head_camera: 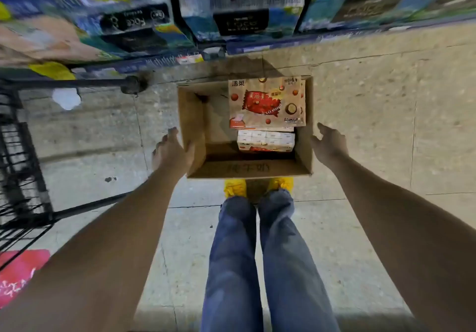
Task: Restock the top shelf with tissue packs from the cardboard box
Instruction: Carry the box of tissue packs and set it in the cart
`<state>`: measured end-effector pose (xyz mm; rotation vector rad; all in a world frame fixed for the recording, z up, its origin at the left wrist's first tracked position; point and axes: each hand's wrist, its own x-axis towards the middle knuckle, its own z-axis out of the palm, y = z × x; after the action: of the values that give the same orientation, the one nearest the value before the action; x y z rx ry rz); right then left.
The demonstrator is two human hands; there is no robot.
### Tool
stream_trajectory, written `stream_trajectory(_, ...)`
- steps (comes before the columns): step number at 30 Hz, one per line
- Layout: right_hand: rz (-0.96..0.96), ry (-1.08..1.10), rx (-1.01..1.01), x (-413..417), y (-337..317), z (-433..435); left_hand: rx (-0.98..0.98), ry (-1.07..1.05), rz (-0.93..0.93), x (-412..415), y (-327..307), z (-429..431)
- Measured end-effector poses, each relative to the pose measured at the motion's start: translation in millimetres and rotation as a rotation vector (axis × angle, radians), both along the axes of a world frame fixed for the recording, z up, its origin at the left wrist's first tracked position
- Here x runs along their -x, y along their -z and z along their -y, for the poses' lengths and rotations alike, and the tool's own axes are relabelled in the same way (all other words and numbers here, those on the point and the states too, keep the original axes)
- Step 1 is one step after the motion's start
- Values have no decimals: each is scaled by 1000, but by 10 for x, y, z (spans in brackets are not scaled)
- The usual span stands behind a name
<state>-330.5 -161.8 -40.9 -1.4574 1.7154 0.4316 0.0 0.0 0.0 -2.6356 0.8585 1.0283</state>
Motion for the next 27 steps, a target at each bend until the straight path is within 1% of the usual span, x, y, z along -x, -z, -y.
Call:
stream_trajectory(3,7,90,40,-38,354,85,21,-68,12,-115,375,11)
stream_trajectory(7,-7,143,27,-62,789,170,33,-184,-21,-292,937,2)
stream_trajectory(10,-2,131,35,-14,1053,116,41,-228,-45,-348,1243,-38)
stream_trajectory(13,46,143,73,56,1211,53,79,-266,-38,-326,1419,-76)
stream_trajectory(17,75,129,88,110,1287,-12,144,-326,-16,-371,1566,-119)
stream_trajectory(21,65,95,138,165,1375,-31,166,-260,23,-459,1637,-196)
stream_trajectory(23,71,61,163,196,1418,-23,207,-266,27,-458,1618,-189)
stream_trajectory(25,63,39,173,222,1405,-11,224,-233,31,-443,1552,-174)
stream_trajectory(27,59,37,167,226,1260,-24,224,-203,26,-452,1406,-175)
